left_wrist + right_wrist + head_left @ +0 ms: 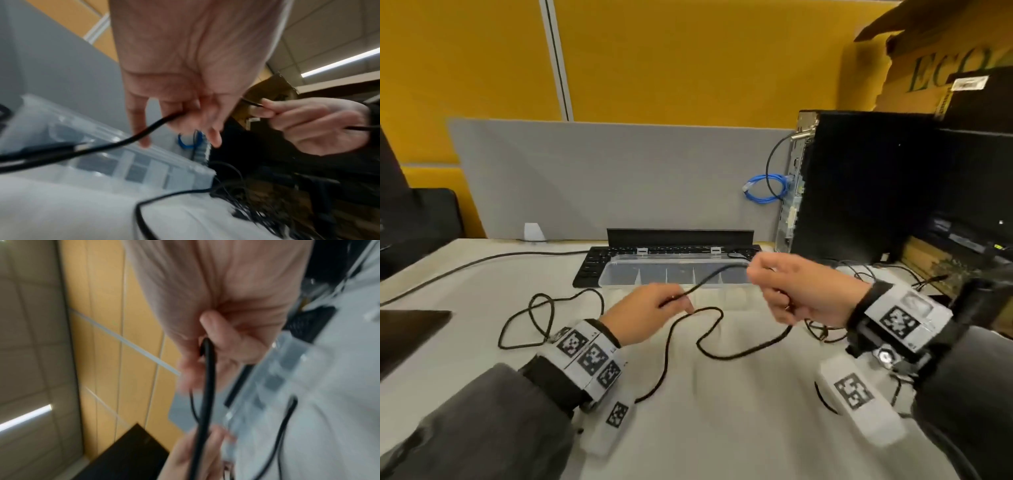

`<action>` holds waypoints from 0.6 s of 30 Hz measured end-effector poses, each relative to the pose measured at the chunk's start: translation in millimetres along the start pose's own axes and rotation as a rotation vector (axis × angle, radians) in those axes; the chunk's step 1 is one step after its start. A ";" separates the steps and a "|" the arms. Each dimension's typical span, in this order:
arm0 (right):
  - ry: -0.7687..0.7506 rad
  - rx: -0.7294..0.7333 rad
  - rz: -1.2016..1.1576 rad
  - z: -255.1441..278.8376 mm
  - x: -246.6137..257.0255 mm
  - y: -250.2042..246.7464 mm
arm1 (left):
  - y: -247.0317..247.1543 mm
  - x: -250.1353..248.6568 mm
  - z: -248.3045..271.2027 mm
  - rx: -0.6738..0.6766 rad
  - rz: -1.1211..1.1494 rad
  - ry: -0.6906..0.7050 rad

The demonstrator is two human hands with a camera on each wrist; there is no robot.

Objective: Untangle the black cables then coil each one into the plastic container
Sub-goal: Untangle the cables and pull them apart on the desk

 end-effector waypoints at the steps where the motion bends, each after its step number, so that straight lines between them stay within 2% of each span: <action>1: -0.021 -0.115 0.104 14.2 9.9 -20.8 | -15.8 5.8 5.3 -0.077 0.005 -0.005; 5: 0.025 -0.729 0.873 80.9 28.4 -115.1 | -73.0 28.8 28.1 -0.247 -0.073 -0.064; 8: 0.174 -1.020 0.948 124.4 17.7 -179.3 | -104.5 54.8 44.4 -0.261 -0.075 -0.207; 11: 0.350 -1.227 1.023 143.1 16.4 -199.9 | -115.5 56.7 48.5 -0.255 -0.116 -0.272; 13: 0.368 -1.215 1.149 124.6 24.8 -178.6 | -106.9 37.5 40.6 -0.260 -0.156 -0.255; 14: 0.343 -1.128 1.218 106.0 29.7 -158.6 | -99.5 23.0 34.6 -0.270 -0.169 -0.207; 16: 0.214 -0.893 1.256 65.5 42.0 -101.9 | -80.7 -13.0 23.3 -0.290 -0.189 -0.074; 18: -0.008 -0.587 1.107 30.8 51.0 -37.3 | -63.3 -48.4 14.7 -0.302 -0.187 0.065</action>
Point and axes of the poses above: each hand's wrist, its own z-axis away from the middle knuckle, its own y-axis out of the palm, x = y × z, the point moved 5 cm from there along -z, towards the middle knuckle, and after that the axes turned 13 degrees about x, right-handed, at the moved point
